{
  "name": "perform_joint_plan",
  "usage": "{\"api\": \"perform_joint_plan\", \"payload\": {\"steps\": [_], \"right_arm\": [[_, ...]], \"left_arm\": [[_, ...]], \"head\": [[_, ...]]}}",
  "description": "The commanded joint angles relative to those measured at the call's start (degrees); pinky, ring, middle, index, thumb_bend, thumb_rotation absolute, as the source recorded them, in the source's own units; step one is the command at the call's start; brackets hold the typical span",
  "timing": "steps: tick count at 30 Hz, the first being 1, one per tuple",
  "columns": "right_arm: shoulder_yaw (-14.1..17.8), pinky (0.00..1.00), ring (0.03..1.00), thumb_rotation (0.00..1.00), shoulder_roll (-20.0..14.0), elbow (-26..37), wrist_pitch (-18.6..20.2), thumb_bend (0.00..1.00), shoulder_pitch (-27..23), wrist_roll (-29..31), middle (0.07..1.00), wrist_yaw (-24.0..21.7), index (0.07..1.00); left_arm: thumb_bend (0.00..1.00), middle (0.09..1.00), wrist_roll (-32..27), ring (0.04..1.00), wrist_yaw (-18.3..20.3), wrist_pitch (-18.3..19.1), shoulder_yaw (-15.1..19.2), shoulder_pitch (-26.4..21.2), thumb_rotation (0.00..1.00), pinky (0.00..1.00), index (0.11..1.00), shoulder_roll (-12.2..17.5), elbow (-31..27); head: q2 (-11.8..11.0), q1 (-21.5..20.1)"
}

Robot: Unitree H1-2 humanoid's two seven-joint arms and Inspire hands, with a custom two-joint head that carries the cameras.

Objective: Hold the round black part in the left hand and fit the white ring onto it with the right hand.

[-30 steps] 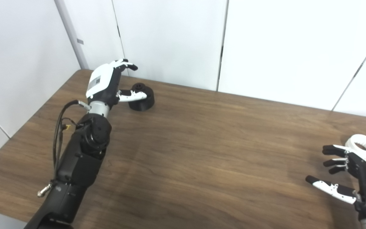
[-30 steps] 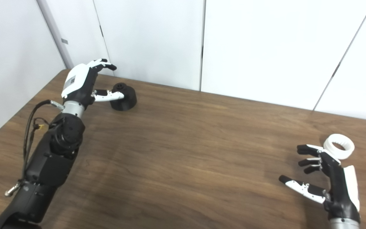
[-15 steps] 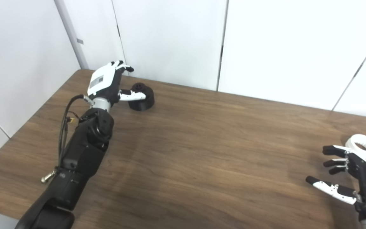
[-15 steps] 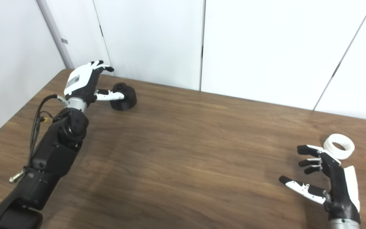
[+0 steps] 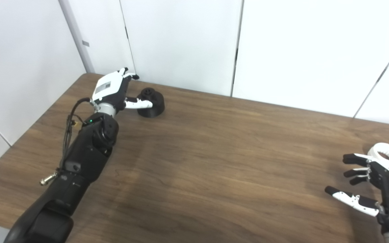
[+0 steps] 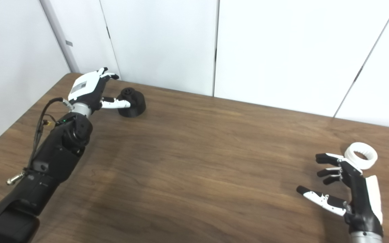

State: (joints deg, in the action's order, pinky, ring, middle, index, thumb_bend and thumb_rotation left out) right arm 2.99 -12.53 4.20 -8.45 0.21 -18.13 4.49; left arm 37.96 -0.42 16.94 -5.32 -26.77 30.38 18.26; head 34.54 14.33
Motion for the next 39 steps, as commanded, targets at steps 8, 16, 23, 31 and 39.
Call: {"api": "perform_joint_plan", "payload": {"steps": [8,16,23,31,39], "right_arm": [[0.1,0.41,0.523,0.0,-0.2,2.0,-1.8,0.7,-1.4,-0.2,0.659,0.7,0.654],[0.3,0.42,0.523,0.0,0.0,3.2,-1.0,0.7,-1.2,0.1,0.657,0.4,0.652],[0.3,0.41,0.515,0.0,0.2,3.7,-1.0,0.7,-0.9,0.0,0.657,0.5,0.65],[0.3,0.41,0.513,0.0,0.0,3.4,-1.5,0.69,-1.0,-0.3,0.658,0.7,0.645],[0.3,0.41,0.463,0.0,-0.1,3.4,-2.0,0.52,-0.8,-0.4,0.662,0.7,0.644]], "left_arm": [[1.0,1.0,0.4,1.0,-0.5,-0.9,-0.9,-4.3,0.54,0.95,0.831,2.3,2.2],[1.0,1.0,0.3,1.0,-1.5,-1.5,-1.7,-5.0,0.52,0.97,0.822,1.9,5.1],[1.0,1.0,0.1,1.0,-1.5,-1.9,-2.5,-5.3,0.52,0.93,0.823,2.0,6.8],[1.0,0.998,-0.2,1.0,-2.0,-2.9,-2.7,-5.4,0.51,0.91,0.814,1.7,8.9],[1.0,0.997,-0.3,1.0,-2.5,-2.8,-2.9,-5.8,0.51,0.92,0.815,1.4,10.1]], "head": [[0.0,-0.4],[0.2,-0.7],[0.4,-0.9],[0.4,-0.9],[0.4,-1.0]]}}
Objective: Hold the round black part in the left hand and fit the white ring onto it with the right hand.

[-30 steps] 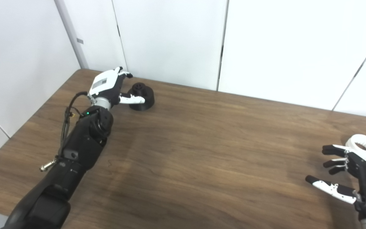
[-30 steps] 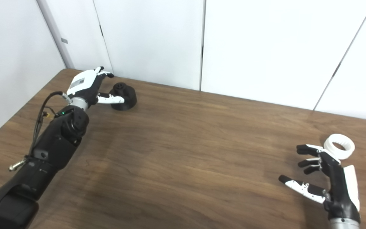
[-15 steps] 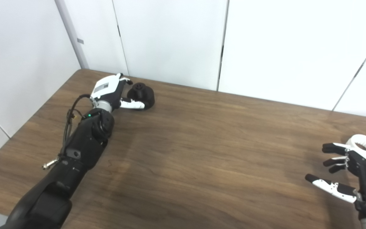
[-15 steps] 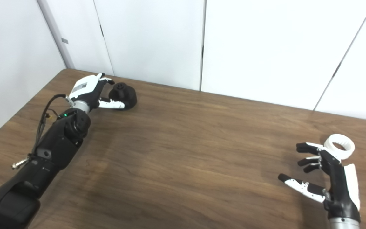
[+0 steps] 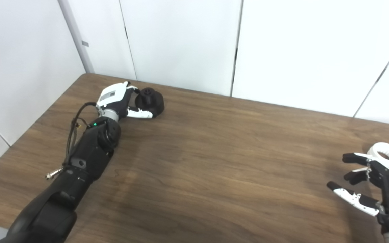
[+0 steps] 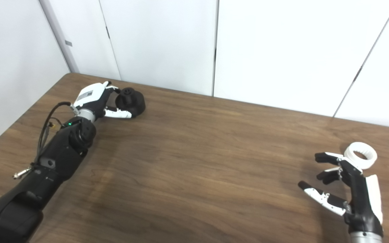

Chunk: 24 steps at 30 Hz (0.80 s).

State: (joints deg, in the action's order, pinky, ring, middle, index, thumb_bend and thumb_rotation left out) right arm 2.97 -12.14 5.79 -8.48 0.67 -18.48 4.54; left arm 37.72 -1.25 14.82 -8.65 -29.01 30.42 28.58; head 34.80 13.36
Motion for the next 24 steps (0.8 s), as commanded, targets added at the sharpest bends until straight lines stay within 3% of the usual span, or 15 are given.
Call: {"api": "perform_joint_plan", "payload": {"steps": [1,14,24], "right_arm": [[0.3,0.41,0.463,0.0,-0.5,1.8,-2.1,0.52,-1.3,-0.1,0.662,0.7,0.643],[0.1,0.42,0.464,0.0,-0.8,1.7,-3.1,0.52,-0.7,-0.4,0.663,0.5,0.632],[0.0,0.42,0.464,0.0,-0.7,2.7,-2.7,0.52,0.0,-0.8,0.669,0.4,0.625]], "left_arm": [[1.0,0.997,-0.3,1.0,-1.8,-0.9,0.5,-3.6,0.5,0.94,0.814,1.2,-0.1],[1.0,0.968,-2.9,1.0,-6.3,-2.9,0.9,-4.6,0.44,0.92,0.787,-0.1,4.5],[1.0,0.958,-3.3,0.995,-8.3,-4.0,0.0,-5.6,0.47,0.9,0.779,-0.9,6.9]], "head": [[0.2,0.0],[0.3,-0.9],[0.8,-1.4]]}}
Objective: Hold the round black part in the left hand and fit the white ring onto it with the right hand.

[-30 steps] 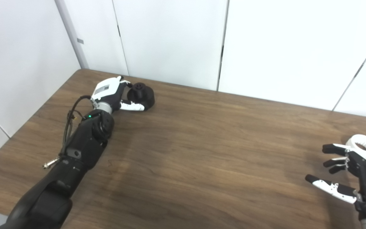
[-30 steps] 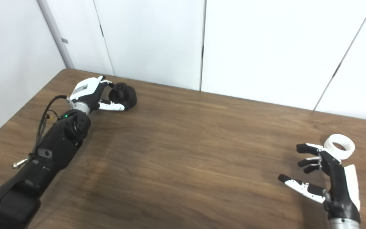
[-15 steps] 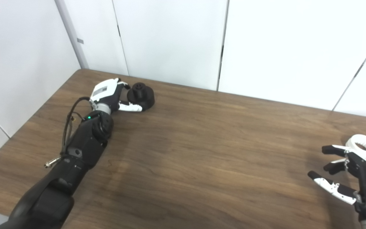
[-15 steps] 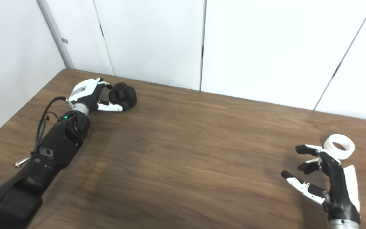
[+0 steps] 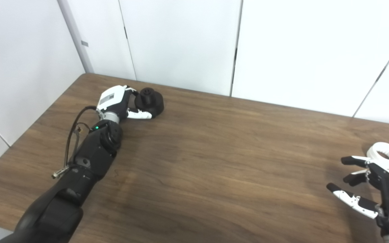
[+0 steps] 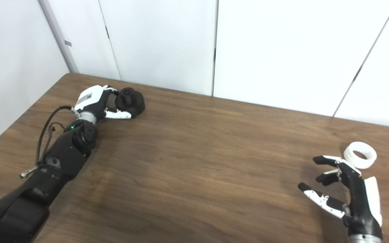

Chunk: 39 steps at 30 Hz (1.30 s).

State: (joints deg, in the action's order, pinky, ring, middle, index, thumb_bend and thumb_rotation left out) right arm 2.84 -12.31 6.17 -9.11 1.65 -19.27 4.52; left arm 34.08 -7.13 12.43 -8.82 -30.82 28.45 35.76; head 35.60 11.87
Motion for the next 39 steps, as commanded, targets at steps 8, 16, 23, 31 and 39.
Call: {"api": "perform_joint_plan", "payload": {"steps": [8,16,23,31,39], "right_arm": [[0.1,0.43,0.465,0.0,-0.3,4.0,-0.7,0.52,-0.4,-0.6,0.676,0.2,0.618],[0.2,0.42,0.465,0.0,-0.2,4.3,-0.5,0.51,-0.2,-0.9,0.671,0.2,0.496],[0.3,0.42,0.465,0.0,-0.3,4.5,-0.1,0.51,-0.1,-1.0,0.674,0.0,0.494],[0.3,0.42,0.466,0.0,-0.4,4.7,-0.3,0.5,0.1,-0.4,0.672,-0.3,0.494],[0.2,0.42,0.466,0.0,-0.5,4.3,-0.7,0.5,0.0,-0.6,0.671,-0.2,0.494]], "left_arm": [[1.0,0.946,-1.3,0.978,-3.2,-3.4,0.4,-4.1,0.45,0.87,0.775,-0.1,0.6],[1.0,0.938,-1.6,0.976,-3.0,-3.4,0.4,-4.2,0.44,0.91,0.76,-0.8,0.6],[1.0,0.903,-2.7,0.95,-5.2,-5.4,0.9,-4.1,0.34,0.84,0.678,-1.1,1.4],[0.73,0.851,-4.9,0.917,-8.9,-9.4,3.1,-3.4,0.13,0.85,0.52,-1.9,2.2],[0.53,0.836,-5.7,0.905,-9.7,-10.7,3.5,-3.0,0.06,0.88,0.482,-2.1,2.5]], "head": [[0.5,-0.4],[0.8,-0.7],[1.1,-0.5],[1.4,-0.2],[1.5,-0.2]]}}
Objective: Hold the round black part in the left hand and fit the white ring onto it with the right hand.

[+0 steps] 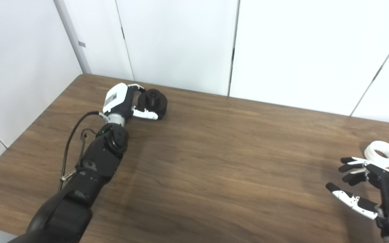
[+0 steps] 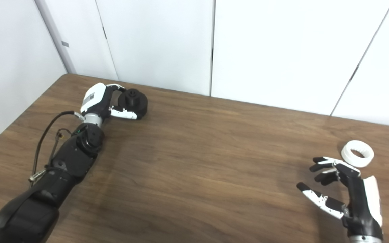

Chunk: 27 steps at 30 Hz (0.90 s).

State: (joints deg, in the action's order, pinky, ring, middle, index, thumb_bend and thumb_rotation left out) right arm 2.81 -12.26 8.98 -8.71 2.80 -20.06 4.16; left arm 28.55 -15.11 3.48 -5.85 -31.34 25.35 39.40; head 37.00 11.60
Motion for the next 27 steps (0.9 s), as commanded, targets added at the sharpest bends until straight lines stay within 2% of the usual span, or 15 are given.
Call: {"api": "perform_joint_plan", "payload": {"steps": [1,6,10,15,23,27], "right_arm": [[0.2,0.42,0.466,0.0,-0.5,1.5,-1.1,0.5,-1.2,0.1,0.67,0.2,0.494],[0.3,0.41,0.466,0.0,-0.5,1.6,-1.1,0.5,-1.2,0.2,0.667,0.3,0.494],[0.4,0.41,0.466,0.0,-0.6,1.6,-1.2,0.5,-1.2,0.2,0.668,0.3,0.494],[0.4,0.41,0.465,0.0,-0.6,1.8,-0.9,0.5,-1.3,0.3,0.669,0.1,0.494],[0.3,0.41,0.465,0.0,-0.7,1.7,-1.2,0.5,-1.5,0.1,0.668,0.2,0.494],[0.3,0.41,0.465,0.0,-0.6,1.5,-1.4,0.5,-1.6,0.5,0.669,0.2,0.493]], "left_arm": [[0.53,0.834,-0.1,0.902,-2.0,-2.2,0.5,-2.4,0.06,0.87,0.481,1.1,-1.0],[0.53,0.825,-0.2,0.883,-2.2,-4.1,0.3,-2.2,0.06,0.79,0.48,1.2,-0.3],[0.53,0.839,-0.3,0.904,-0.9,-3.8,0.1,-2.0,0.06,0.83,0.481,1.3,-0.4],[0.53,0.836,0.3,0.889,0.0,-5.9,-1.4,-0.8,0.06,0.78,0.48,1.6,-1.4],[0.52,0.852,-0.6,0.906,4.1,-10.3,-3.1,2.2,0.06,0.83,0.481,1.7,-5.4],[0.52,0.863,-1.7,0.933,7.4,-11.8,-3.5,4.2,0.06,0.86,0.482,1.4,-8.7]], "head": [[0.2,0.0],[0.2,0.0],[0.5,0.2],[0.6,0.2],[0.7,0.1],[0.8,0.0]]}}
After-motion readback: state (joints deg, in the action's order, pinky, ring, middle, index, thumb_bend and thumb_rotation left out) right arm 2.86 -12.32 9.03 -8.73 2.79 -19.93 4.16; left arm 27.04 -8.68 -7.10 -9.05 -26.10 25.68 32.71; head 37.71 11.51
